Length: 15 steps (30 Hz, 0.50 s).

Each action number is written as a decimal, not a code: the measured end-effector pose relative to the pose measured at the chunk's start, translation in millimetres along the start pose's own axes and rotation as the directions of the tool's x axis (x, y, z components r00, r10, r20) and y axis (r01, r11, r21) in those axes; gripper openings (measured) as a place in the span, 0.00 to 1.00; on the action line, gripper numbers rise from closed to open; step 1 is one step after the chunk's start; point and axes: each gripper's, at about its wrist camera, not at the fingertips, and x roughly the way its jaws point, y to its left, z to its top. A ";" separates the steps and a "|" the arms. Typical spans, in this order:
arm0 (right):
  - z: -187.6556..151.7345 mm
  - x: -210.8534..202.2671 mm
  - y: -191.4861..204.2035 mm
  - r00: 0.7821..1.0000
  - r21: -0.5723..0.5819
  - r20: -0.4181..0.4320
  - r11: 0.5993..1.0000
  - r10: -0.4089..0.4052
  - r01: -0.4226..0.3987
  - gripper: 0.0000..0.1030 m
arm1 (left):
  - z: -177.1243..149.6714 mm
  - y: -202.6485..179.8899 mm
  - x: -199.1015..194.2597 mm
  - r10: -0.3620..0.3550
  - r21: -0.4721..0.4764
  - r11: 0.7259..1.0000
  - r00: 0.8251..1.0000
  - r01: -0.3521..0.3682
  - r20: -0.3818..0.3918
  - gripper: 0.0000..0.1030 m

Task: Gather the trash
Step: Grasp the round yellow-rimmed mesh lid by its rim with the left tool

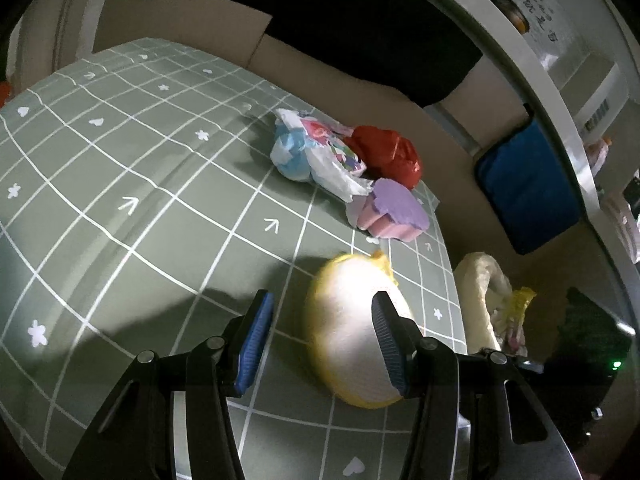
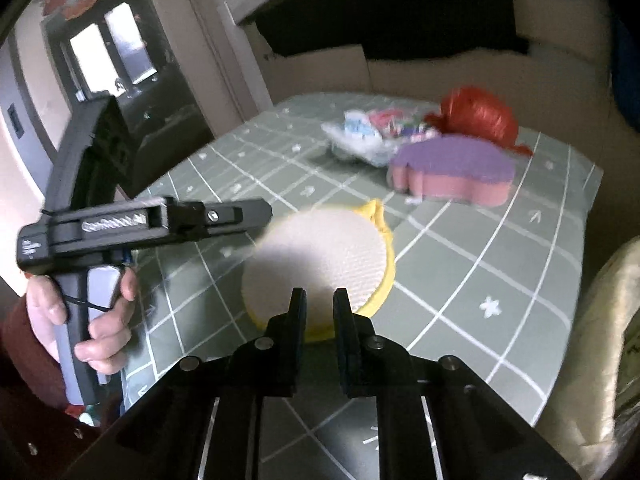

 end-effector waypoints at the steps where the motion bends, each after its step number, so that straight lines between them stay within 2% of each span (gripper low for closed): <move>1: -2.3 3.8 -1.5 1.000 0.006 -0.016 1.000 -0.006 0.006 0.13 | 0.0 0.3 1.7 -0.003 0.000 1.000 1.000 0.003 -0.006 0.51; 4: -1.5 3.7 -3.1 1.000 0.011 -0.017 1.000 -0.001 0.001 0.12 | -0.2 1.5 11.2 -0.019 -0.021 1.000 0.999 0.019 -0.035 0.51; 8: 1.6 2.9 -2.2 1.000 -0.010 -0.017 1.000 -0.010 0.010 0.11 | -0.3 -0.3 22.8 -0.083 -0.071 0.994 0.993 0.078 -0.082 0.50; 11: 3.4 1.4 -0.2 1.000 -0.040 -0.006 0.999 -0.020 0.019 0.11 | 1.1 -6.1 29.1 -0.103 -0.072 0.993 0.987 0.094 -0.126 0.36; 12: 4.3 0.5 -0.2 1.000 -0.049 0.001 0.998 -0.029 0.029 0.11 | 1.2 -7.6 30.5 -0.113 -0.081 0.992 0.983 0.102 -0.144 0.26; 14: 5.9 -6.0 -2.4 0.999 -0.067 0.031 0.997 -0.043 0.045 0.13 | 2.7 -11.3 27.6 -0.130 -0.075 0.990 0.981 0.120 -0.142 0.21; 15: 9.2 -12.2 -5.3 0.998 -0.070 0.061 0.997 -0.036 0.040 0.14 | 4.7 -14.0 23.3 -0.117 -0.056 0.992 0.986 0.110 -0.122 0.19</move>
